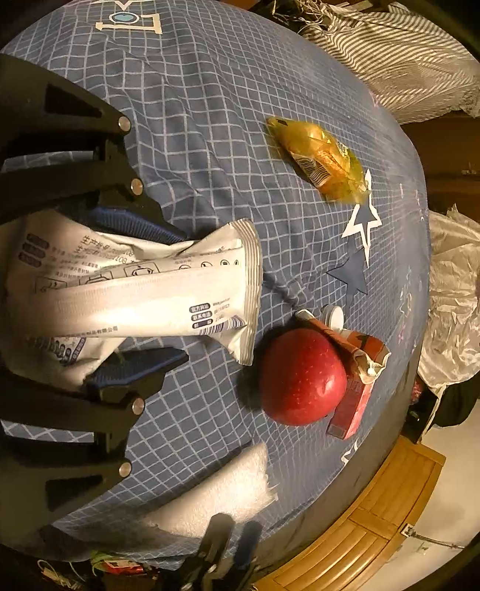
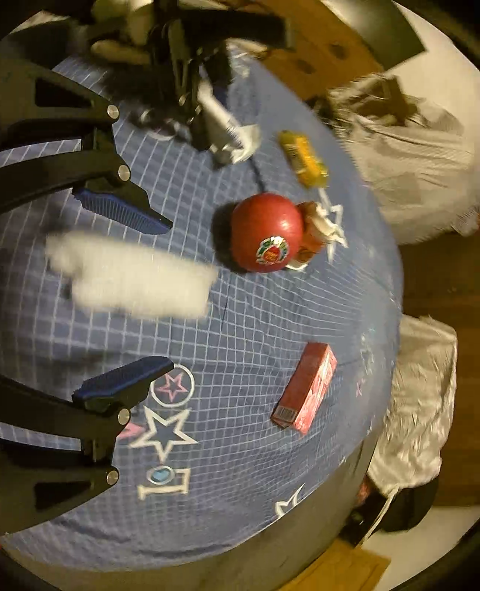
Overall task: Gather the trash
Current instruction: 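Grasp the white wipe packet with the left tool while the right tool grasps the bubble-wrap roll, then carry the wipe packet and bubble-wrap roll with both tools over the bucket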
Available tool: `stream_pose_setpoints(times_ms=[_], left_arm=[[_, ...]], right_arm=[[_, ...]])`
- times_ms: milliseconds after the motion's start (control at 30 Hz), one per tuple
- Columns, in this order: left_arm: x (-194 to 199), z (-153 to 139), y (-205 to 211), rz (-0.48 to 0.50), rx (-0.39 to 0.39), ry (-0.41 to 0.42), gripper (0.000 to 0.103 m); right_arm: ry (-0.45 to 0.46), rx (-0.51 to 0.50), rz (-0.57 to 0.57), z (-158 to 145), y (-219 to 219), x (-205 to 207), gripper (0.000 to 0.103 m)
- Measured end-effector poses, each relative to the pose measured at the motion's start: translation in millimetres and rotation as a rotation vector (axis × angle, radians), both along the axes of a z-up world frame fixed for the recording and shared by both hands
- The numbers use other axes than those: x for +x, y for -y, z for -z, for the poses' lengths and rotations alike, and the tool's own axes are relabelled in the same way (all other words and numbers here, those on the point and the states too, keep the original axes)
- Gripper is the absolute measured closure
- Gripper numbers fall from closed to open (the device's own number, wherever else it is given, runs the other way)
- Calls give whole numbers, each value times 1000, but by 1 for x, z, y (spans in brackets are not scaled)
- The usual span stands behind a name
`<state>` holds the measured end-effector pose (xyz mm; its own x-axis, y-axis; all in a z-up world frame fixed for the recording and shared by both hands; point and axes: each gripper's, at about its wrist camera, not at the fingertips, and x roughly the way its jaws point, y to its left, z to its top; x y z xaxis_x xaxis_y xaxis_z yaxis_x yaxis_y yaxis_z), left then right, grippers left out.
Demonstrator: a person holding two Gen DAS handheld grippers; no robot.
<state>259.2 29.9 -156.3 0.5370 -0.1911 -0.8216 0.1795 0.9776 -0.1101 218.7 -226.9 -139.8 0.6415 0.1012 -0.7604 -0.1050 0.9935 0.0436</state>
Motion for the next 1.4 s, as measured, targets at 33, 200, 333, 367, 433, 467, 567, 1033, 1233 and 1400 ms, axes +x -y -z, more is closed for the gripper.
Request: stream_pose_setpoints(times_ms=[33,200,333,367,433,467,567,1033,1233,1400], left_arm=[[0,0,0,-2,-1,1,47],[0,1,0,-2,5,2,47],[2,5,1,-9,25,5,47],[2,5,2,-13,28,7,47],[2,5,1,-20,29,11,48],[2,5,1,-27,33,13,50],[0,3,-2,-44,29,20,61],[-58,-61,-6,-125,1,215,64],[-104,-110,5,-140,-18,355,64],[-129,-141,24,-124,-26,455,64]], right_arm=[[11,9,4,0,-2,-2,33],[23,-64,0,3,-16,-8,33],[-9,-38,30,18,-8,-10,30],[-15,-35,36,22,-6,-10,30],[-23,-26,53,32,-6,-7,32],[-24,-21,60,36,-6,-6,39],[-13,-24,83,45,-6,-2,56],[311,8,112,-22,-22,-61,58],[461,17,108,-63,-33,-100,57],[557,4,113,-88,-41,-128,57]])
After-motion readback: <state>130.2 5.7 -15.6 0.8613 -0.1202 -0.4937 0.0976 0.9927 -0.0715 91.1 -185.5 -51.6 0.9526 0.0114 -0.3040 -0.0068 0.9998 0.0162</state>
